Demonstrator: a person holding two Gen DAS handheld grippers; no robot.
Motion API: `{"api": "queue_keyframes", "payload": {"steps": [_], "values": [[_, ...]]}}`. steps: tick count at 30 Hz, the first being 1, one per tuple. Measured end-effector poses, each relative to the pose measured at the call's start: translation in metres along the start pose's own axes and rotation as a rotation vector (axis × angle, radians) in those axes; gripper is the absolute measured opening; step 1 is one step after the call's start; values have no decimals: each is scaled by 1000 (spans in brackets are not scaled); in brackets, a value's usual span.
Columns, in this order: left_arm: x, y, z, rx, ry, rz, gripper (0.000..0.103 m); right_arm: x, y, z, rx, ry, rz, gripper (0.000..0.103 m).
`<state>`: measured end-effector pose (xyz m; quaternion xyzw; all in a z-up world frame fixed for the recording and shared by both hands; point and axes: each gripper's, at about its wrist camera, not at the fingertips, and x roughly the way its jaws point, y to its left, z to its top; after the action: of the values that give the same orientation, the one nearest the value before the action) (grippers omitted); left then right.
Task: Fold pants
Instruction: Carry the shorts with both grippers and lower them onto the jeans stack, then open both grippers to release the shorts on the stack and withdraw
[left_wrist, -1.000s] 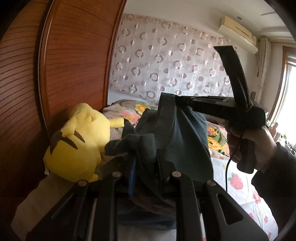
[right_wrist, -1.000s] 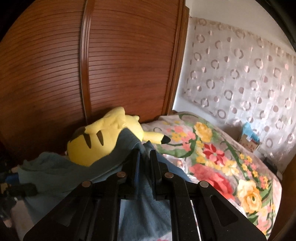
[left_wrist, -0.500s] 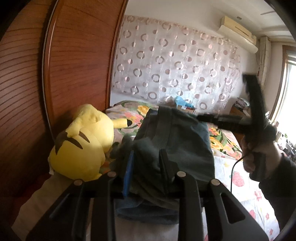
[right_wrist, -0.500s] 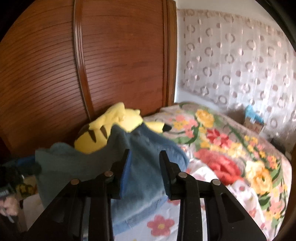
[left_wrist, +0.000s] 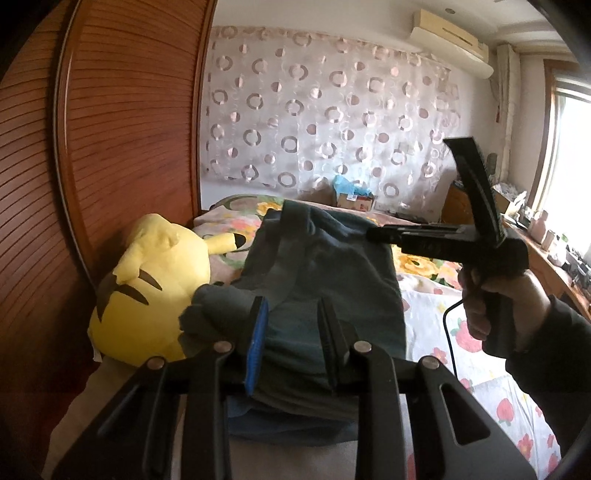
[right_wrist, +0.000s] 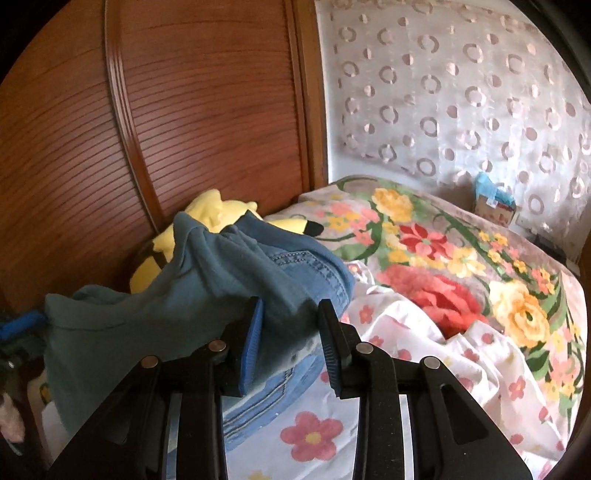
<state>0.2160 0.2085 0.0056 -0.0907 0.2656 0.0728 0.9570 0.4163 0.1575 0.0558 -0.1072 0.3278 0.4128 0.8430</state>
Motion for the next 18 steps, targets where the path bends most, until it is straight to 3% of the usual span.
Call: {"api": "queue_keyframes", "payload": {"steps": [10, 14, 18], "values": [[-37, -19, 4, 57, -50, -14, 26, -68, 29, 2, -29, -81, -26, 31], [-58, -24, 3, 74, -74, -25, 26, -97, 44, -4, -38, -114, -39, 39], [-78, -29, 0, 87, -91, -31, 26, -126, 57, -15, -33, -141, -52, 54]]}}
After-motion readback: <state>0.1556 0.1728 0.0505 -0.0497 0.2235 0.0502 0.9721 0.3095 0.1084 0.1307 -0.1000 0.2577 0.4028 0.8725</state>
